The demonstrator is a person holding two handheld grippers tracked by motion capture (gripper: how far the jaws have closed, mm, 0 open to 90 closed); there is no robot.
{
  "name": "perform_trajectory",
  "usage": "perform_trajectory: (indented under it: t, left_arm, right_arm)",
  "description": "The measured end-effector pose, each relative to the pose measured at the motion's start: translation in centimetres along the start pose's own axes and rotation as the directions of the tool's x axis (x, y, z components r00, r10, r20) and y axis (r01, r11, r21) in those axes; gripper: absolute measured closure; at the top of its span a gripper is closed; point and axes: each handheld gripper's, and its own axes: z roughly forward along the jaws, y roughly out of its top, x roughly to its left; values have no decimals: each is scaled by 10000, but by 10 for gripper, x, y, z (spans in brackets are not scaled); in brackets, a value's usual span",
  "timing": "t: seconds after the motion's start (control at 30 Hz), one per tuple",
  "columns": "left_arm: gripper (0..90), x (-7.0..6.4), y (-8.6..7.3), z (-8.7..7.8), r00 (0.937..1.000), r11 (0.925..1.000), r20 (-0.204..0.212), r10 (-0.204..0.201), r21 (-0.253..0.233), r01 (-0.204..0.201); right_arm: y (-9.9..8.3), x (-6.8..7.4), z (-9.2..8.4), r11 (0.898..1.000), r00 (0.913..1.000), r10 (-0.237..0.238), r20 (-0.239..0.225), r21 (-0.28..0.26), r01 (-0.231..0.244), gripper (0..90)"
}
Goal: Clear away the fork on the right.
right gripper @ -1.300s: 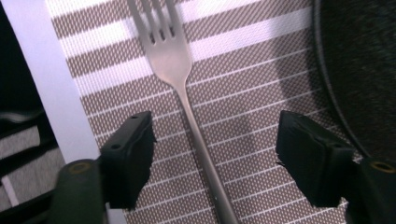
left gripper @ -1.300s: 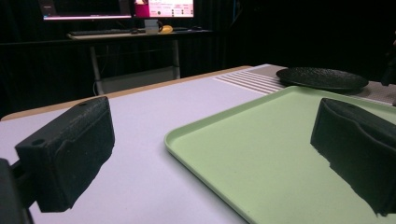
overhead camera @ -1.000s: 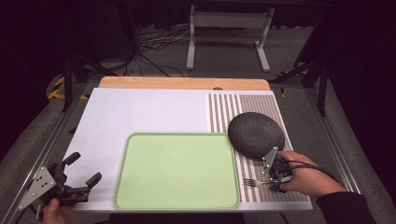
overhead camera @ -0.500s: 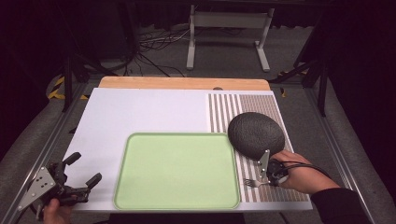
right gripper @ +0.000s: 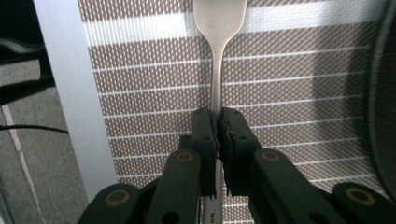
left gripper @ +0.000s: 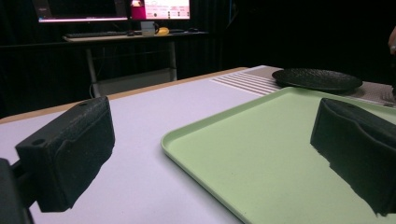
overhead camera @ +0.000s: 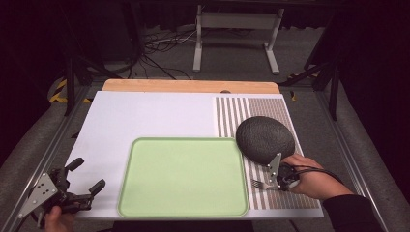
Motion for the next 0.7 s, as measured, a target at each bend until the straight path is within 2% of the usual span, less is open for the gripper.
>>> perform_trajectory:
  t: [0.07,0.37,0.6,0.7]
  left_arm:
    - [4,0,0,0,10000,10000,11,5,-17,-5]
    - [4,0,0,0,10000,10000,7,-2,16,2]
    - [4,0,0,0,10000,10000,3,-3,4,3]
    - [4,0,0,0,10000,10000,-3,-6,7,6]
  right_arm:
    - [1,0,-7,9999,9998,129,147,-91,-128,843]
    - [2,-2,-29,9974,9979,158,625,-709,-114,843]
    - [5,-3,-40,9955,9965,243,802,-938,-168,843]
    - [9,-3,-48,9925,9948,326,968,-1207,-208,843]
